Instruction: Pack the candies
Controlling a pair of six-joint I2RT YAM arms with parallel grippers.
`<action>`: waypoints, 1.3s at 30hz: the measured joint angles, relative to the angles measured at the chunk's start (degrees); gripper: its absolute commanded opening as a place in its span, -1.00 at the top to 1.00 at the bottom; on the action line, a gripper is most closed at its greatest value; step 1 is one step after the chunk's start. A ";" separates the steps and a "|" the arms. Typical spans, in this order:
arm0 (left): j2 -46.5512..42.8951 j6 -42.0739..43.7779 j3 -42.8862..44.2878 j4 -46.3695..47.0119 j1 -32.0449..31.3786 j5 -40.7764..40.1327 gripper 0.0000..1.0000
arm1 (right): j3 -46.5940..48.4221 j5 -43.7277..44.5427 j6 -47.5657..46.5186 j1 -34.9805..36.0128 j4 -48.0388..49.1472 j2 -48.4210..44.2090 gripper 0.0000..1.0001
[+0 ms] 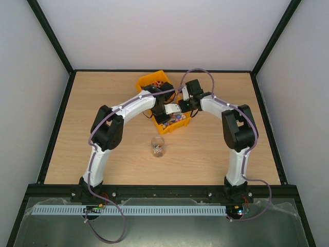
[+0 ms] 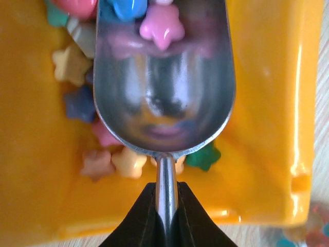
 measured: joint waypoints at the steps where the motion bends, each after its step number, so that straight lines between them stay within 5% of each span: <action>1: -0.17 -0.48 -1.16 2.01 0.00 0.87 0.96 | -0.07 -0.04 0.07 0.02 0.00 -0.07 0.97; 21: -12.02 -6.54 -28.79 32.20 5.95 17.64 0.96 | -1.62 -0.87 -0.04 -0.20 0.68 -1.07 0.97; 36: -16.76 -5.11 -38.36 43.04 10.64 23.56 0.96 | -1.73 -2.03 -0.90 -1.01 0.57 -1.16 0.93; 39: -16.87 -4.66 -39.21 44.41 11.08 24.61 0.96 | -1.73 -2.23 -0.90 -1.07 0.55 -1.16 0.80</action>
